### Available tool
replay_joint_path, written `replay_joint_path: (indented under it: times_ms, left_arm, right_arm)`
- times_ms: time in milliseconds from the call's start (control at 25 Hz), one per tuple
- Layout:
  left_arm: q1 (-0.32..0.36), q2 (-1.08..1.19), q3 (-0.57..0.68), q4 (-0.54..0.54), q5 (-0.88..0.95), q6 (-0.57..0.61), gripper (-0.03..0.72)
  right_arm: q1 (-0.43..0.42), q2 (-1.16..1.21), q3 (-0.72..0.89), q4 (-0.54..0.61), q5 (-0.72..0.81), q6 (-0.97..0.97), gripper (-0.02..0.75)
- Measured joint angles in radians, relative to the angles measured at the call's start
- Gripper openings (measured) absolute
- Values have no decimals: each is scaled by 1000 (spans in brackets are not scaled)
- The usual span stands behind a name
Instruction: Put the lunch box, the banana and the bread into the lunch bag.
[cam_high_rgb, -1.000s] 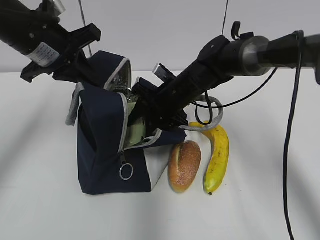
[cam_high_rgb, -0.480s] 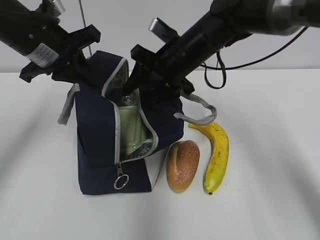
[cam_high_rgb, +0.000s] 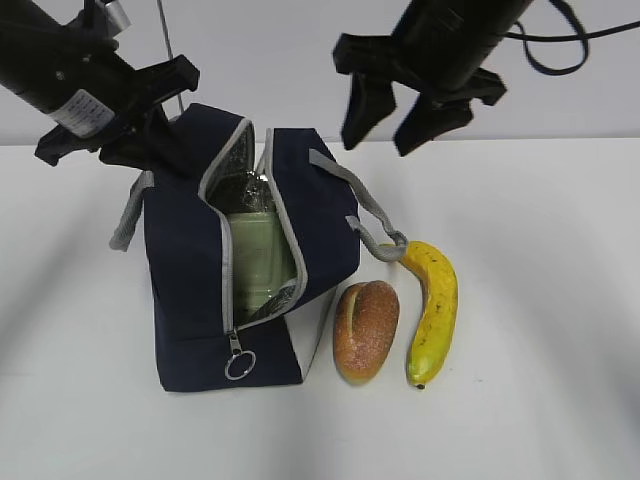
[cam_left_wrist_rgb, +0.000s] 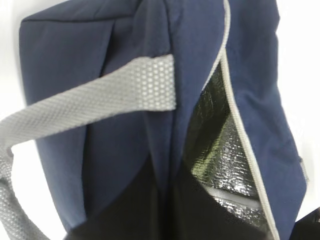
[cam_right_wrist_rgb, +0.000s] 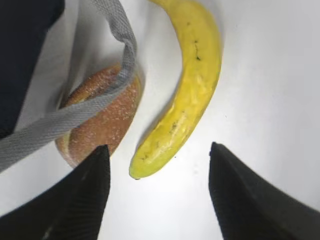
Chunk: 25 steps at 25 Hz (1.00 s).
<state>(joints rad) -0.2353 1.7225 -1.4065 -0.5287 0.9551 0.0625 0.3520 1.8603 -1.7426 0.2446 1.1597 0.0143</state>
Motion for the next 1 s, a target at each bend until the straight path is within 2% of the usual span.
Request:
replay_joint_path:
  times_ms: [80, 200, 400, 640, 880, 1000]
  left_arm:
    - [0, 0, 0, 3, 1, 0, -3]
    - [0, 0, 0, 4, 1, 0, -3]
    - [0, 0, 0, 5, 1, 0, -3]
    - [0, 0, 0, 7, 2, 0, -3]
    - [0, 0, 0, 9, 2, 0, -3]
    - [0, 0, 0, 10, 2, 0, -3]
  right_arm:
    - [0, -19, 54, -102, 4, 45, 459]
    - [0, -34, 141, -172, 6, 91, 459]
    - [0, -28, 244, -202, -29, 109, 459]
    - [0, 67, 262, -288, -95, 139, 461]
    - [0, 145, 262, -299, -132, 152, 584]
    - [0, 176, 256, -302, -150, 157, 577]
